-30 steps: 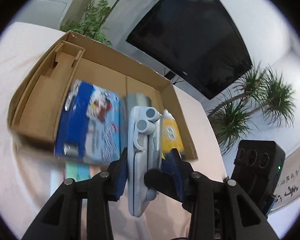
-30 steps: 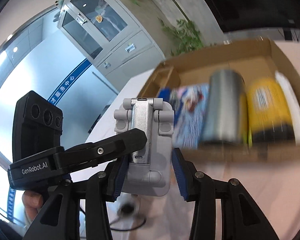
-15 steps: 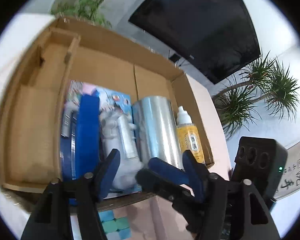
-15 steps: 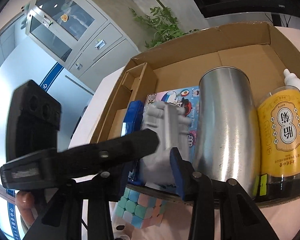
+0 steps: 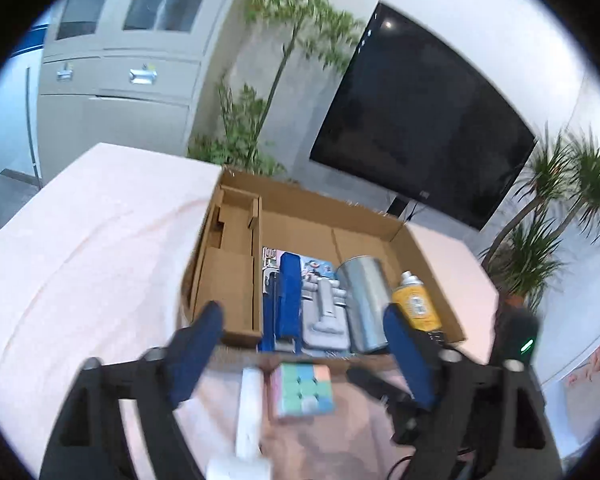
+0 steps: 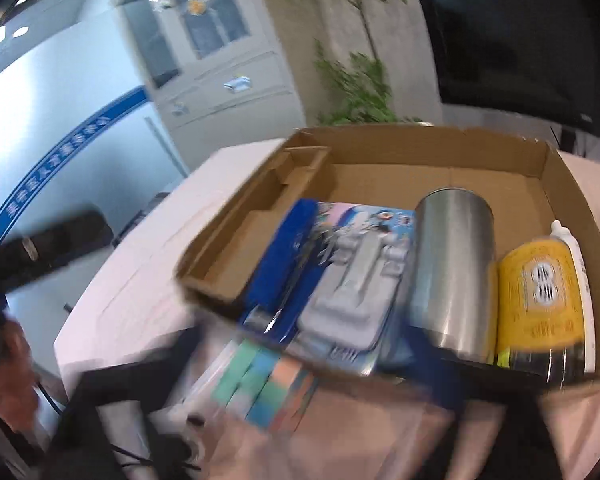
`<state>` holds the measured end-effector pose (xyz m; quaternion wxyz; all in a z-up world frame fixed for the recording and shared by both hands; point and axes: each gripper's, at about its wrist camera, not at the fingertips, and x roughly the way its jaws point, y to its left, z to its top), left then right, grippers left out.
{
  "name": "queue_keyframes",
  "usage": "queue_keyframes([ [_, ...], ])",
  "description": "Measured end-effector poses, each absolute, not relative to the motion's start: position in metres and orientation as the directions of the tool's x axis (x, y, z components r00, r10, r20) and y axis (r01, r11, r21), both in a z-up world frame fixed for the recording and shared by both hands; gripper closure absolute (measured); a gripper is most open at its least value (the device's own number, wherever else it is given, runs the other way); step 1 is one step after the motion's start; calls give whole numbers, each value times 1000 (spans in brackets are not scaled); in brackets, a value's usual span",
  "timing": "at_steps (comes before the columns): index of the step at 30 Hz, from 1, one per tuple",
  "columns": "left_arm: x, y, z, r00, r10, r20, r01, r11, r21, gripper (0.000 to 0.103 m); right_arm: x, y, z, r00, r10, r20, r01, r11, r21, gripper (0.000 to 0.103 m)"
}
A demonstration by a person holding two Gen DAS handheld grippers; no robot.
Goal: Organize rigid objects
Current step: 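Move the right gripper to the pastel Rubik's cube, then grasp the Rubik's cube with the right gripper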
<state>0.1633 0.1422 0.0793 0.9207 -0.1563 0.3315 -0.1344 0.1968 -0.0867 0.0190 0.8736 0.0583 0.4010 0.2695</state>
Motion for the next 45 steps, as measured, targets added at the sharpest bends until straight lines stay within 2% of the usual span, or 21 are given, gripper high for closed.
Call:
queue_keyframes([
  [3, 136, 154, 86, 755, -305, -581, 109, 932, -347, 19, 176, -89, 2, 476, 553, -684, -456, 820, 345, 1],
  [6, 132, 152, 73, 728, -285, -623, 91, 942, -324, 19, 163, -89, -27, 371, 594, -714, -469, 783, 408, 5],
  [8, 141, 146, 51, 682, -335, -650, 119, 928, -354, 19, 159, -89, -39, 344, 597, -724, -482, 774, 410, 6],
  [12, 177, 117, 0, 557, -446, -700, 192, 890, -414, 20, 157, -90, -51, 315, 605, -731, -518, 755, 402, 16],
  [14, 192, 106, -22, 504, -465, -728, 183, 881, -436, 21, 156, -89, -51, 326, 601, -730, -539, 753, 379, 18],
  [16, 211, 97, -47, 444, -499, -744, 190, 864, -467, 21, 158, -84, -48, 334, 603, -725, -569, 742, 354, 26],
  [18, 221, 97, -55, 469, -462, -753, 161, 883, -441, 23, 165, -73, -55, 325, 601, -730, -597, 730, 334, 30],
  [22, 233, 97, -55, 443, -540, -716, 150, 832, -534, 27, 185, -56, -71, 321, 573, -754, -597, 741, 309, 52],
  [23, 232, 92, -55, 427, -543, -723, 167, 833, -527, 32, 191, -54, -76, 313, 572, -758, -593, 741, 315, 56],
  [24, 231, 85, -56, 423, -514, -747, 176, 855, -488, 32, 196, -51, -79, 304, 578, -757, -596, 736, 322, 58],
  [26, 228, 76, -57, 416, -469, -779, 184, 882, -433, 32, 198, -48, -83, 304, 578, -757, -611, 728, 311, 56],
  [33, 183, 46, -61, 351, -505, -789, 196, 863, -465, 32, 168, -80, -79, 263, 599, -756, -591, 719, 365, 56],
  [34, 171, 36, -60, 364, -483, -796, 210, 876, -435, 39, 156, -88, -76, 259, 598, -759, -599, 716, 359, 56],
  [35, 167, 31, -59, 372, -475, -798, 209, 880, -426, 42, 148, -93, -74, 254, 599, -760, -601, 713, 361, 55],
  [40, 164, 20, -58, 404, -472, -784, 187, 881, -435, 43, 138, -103, -72, 288, 552, -782, -593, 745, 307, 54],
  [41, 165, 20, -55, 415, -462, -784, 192, 887, -421, 49, 142, -102, -72, 292, 548, -784, -588, 749, 305, 54],
  [43, 162, 25, -45, 446, -452, -773, 200, 892, -406, 56, 145, -99, -65, 325, 529, -784, -582, 765, 275, 54],
  [45, 159, 28, -23, 496, -449, -744, 225, 893, -389, 56, 148, -93, -54, 350, 523, -777, -578, 773, 260, 55],
])
